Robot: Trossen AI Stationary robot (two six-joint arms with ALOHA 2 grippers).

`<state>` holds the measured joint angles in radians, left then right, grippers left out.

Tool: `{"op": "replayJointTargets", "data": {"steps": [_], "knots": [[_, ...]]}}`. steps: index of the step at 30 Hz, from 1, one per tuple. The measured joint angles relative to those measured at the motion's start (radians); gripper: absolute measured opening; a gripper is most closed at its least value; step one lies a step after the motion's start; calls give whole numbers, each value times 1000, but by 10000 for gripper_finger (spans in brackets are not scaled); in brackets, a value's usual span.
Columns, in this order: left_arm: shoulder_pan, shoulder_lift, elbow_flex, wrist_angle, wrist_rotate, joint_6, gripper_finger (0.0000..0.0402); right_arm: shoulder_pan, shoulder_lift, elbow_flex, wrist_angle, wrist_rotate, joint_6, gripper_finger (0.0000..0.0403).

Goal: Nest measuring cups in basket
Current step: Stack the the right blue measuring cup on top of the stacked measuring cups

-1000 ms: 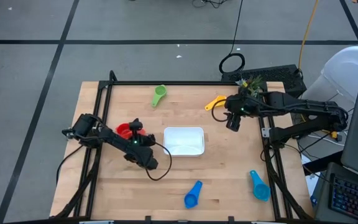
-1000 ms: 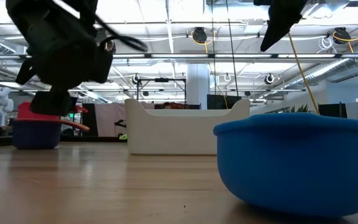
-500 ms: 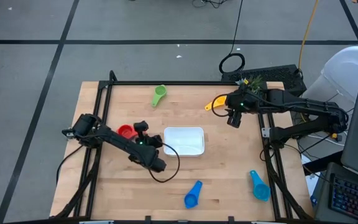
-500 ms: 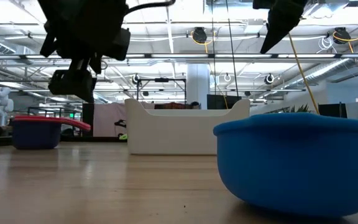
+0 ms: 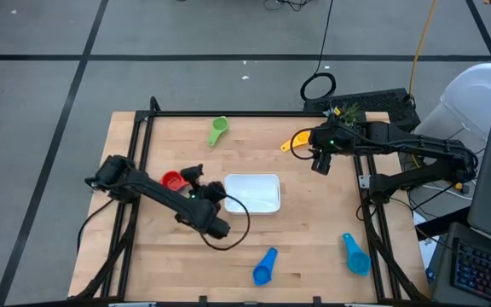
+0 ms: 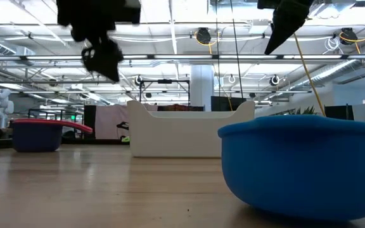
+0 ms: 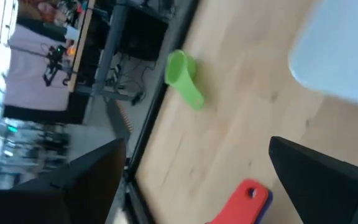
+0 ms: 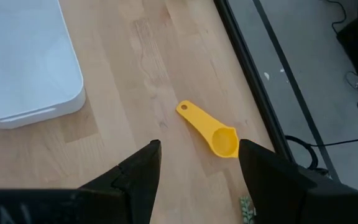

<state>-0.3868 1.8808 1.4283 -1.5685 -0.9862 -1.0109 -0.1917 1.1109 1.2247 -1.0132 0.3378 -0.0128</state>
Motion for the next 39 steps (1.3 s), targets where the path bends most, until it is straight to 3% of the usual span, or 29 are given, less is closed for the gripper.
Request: {"op": "replayJointTargets", "data": {"steps": [6,9,13,16,20,25,30,34,39], "knots": [[-40,-204,-9,72,-178,-136,397,-17,0,-24,12,1,-3,208],[-68,-325,-33,231,-206,-9,397,-23,0,-41,15,0,-3,208],[-98,-472,-81,536,-174,304,397,-26,0,-52,15,0,-19,208],[-107,-565,-153,840,-83,570,397,-26,-1,-53,15,0,-37,208],[-90,-683,-305,1255,132,851,397,-26,-15,-53,14,0,-34,208],[-2,-787,-523,1645,409,958,397,-26,-57,-53,-22,-4,37,208],[90,-817,-651,1824,589,945,397,-26,-87,-53,-163,-130,184,208],[131,-814,-693,1916,742,941,397,13,-61,-54,-362,-134,221,208],[145,-824,-705,1912,775,975,397,88,-16,-55,-398,-233,246,208]]}}
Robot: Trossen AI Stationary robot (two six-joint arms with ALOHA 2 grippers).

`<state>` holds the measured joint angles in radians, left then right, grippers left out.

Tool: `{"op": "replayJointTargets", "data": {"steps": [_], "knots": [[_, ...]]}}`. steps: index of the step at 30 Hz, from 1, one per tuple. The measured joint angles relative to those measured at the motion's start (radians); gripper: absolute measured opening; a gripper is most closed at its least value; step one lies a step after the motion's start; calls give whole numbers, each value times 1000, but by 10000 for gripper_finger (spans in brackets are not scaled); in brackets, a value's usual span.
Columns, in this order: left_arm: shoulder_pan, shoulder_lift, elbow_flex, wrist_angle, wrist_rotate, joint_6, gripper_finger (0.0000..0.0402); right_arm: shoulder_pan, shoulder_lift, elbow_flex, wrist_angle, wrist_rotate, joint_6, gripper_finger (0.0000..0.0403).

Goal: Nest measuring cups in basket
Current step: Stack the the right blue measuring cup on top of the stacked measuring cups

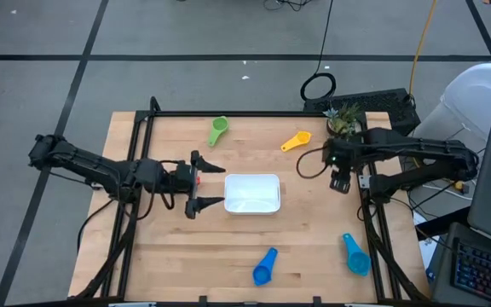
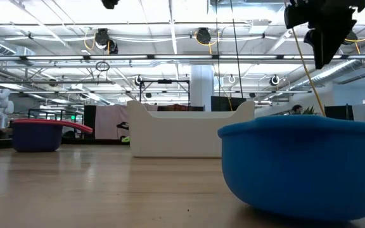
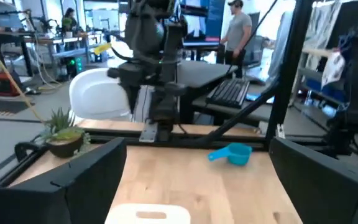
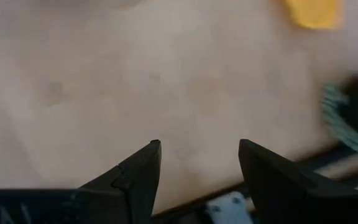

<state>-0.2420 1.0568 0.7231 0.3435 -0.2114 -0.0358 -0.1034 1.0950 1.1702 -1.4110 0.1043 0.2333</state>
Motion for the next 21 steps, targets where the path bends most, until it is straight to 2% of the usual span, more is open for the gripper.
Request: {"op": "replayJointTargets", "data": {"steps": [3,6,11,16,21], "knots": [[-1,-15,1,-23,-57,5,397,63,30,0,20,-72,-47,208],[0,-33,0,-121,-126,7,397,152,81,0,-34,-146,-84,208],[1,-58,0,-132,-130,17,397,352,183,0,-111,-240,-78,208],[-17,-59,0,-103,-130,47,397,521,262,0,-30,-332,-37,208],[-29,-59,0,-104,-128,53,397,619,333,0,58,-418,39,208]]}}
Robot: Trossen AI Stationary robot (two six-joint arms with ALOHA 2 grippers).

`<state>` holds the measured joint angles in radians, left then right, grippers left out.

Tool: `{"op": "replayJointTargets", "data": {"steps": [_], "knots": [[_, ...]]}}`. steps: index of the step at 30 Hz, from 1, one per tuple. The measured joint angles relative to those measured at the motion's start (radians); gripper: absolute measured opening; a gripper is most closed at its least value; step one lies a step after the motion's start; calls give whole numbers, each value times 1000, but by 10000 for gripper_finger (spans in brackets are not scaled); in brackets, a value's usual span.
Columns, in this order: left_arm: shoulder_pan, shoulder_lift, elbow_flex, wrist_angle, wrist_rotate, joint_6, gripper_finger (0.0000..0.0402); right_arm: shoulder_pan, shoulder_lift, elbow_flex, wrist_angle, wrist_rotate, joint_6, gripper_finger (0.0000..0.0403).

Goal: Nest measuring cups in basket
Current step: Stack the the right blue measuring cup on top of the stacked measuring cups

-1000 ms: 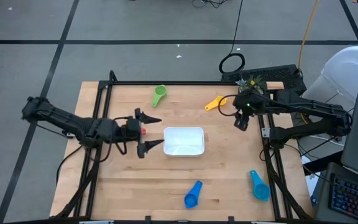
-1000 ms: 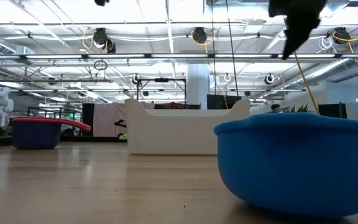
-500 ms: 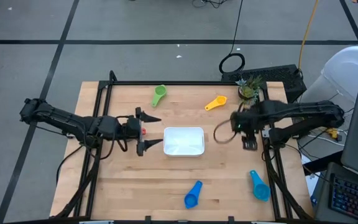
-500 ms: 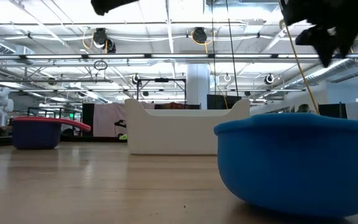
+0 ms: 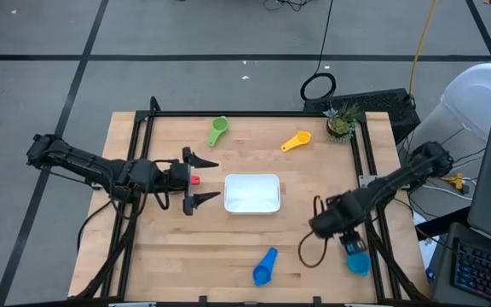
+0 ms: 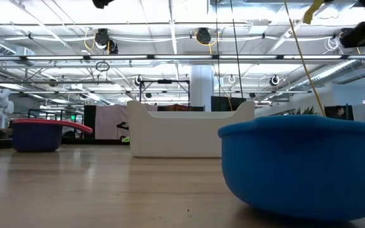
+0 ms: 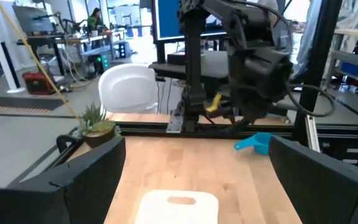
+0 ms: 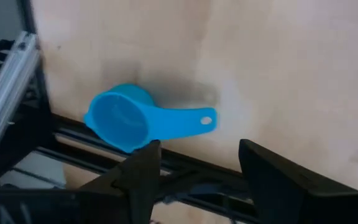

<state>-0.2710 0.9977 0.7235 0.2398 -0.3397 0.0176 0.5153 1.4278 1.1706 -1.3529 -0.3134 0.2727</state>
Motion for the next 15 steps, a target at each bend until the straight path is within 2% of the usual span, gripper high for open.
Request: {"op": "replayJointTargets", "data": {"steps": [5,15], "knots": [[-2,0,0,26,0,7,397,35,40,0,5,-12,23,208],[-13,0,0,14,4,-18,397,104,87,0,65,-149,-16,208]]}}
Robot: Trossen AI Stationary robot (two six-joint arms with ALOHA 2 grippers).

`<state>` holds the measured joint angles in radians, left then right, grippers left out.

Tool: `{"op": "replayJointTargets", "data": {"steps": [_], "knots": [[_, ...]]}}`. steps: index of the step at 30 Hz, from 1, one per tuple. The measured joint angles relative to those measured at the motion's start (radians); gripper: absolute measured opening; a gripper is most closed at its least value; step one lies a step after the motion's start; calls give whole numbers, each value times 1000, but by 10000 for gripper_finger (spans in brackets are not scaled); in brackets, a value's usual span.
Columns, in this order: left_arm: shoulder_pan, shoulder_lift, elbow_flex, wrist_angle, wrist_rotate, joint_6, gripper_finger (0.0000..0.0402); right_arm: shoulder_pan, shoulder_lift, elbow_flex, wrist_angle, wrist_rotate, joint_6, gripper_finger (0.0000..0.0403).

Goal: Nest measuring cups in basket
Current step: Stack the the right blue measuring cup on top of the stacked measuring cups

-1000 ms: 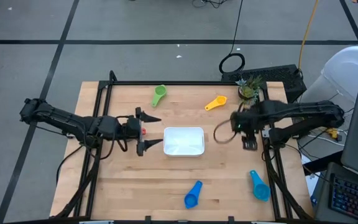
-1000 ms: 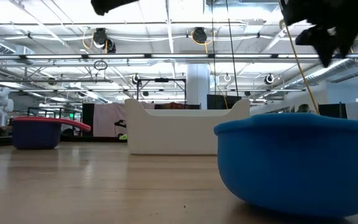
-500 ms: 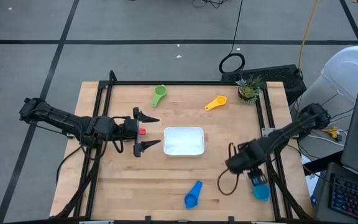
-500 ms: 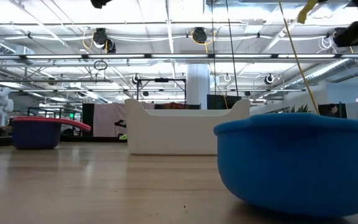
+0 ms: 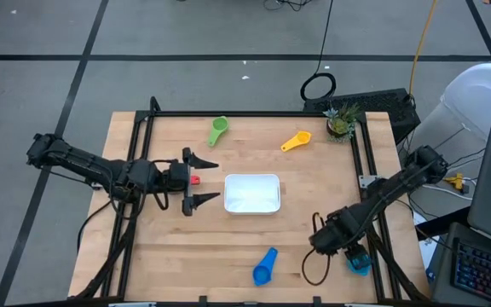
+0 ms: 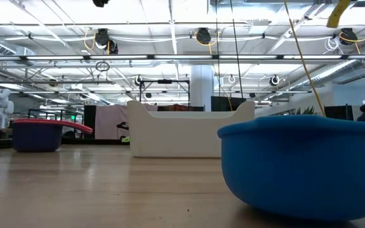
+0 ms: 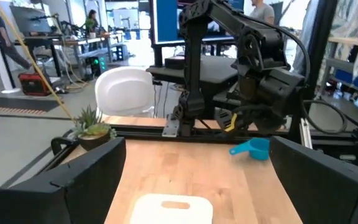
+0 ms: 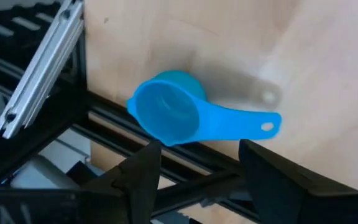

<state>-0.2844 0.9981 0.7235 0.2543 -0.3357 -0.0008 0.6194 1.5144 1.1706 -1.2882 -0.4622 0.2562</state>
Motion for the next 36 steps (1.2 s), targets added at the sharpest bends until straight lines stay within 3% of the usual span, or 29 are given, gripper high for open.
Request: {"op": "replayJointTargets", "data": {"steps": [13,24,31,36], "knots": [[-82,4,0,-78,6,-35,397,108,98,-42,87,0,-49,208],[-180,4,0,-70,-7,-65,397,216,159,-80,240,226,96,208],[-202,4,0,-66,-14,-81,397,236,170,-82,239,231,139,208],[-202,4,0,-63,-14,-81,397,224,170,-82,237,322,192,208]]}}
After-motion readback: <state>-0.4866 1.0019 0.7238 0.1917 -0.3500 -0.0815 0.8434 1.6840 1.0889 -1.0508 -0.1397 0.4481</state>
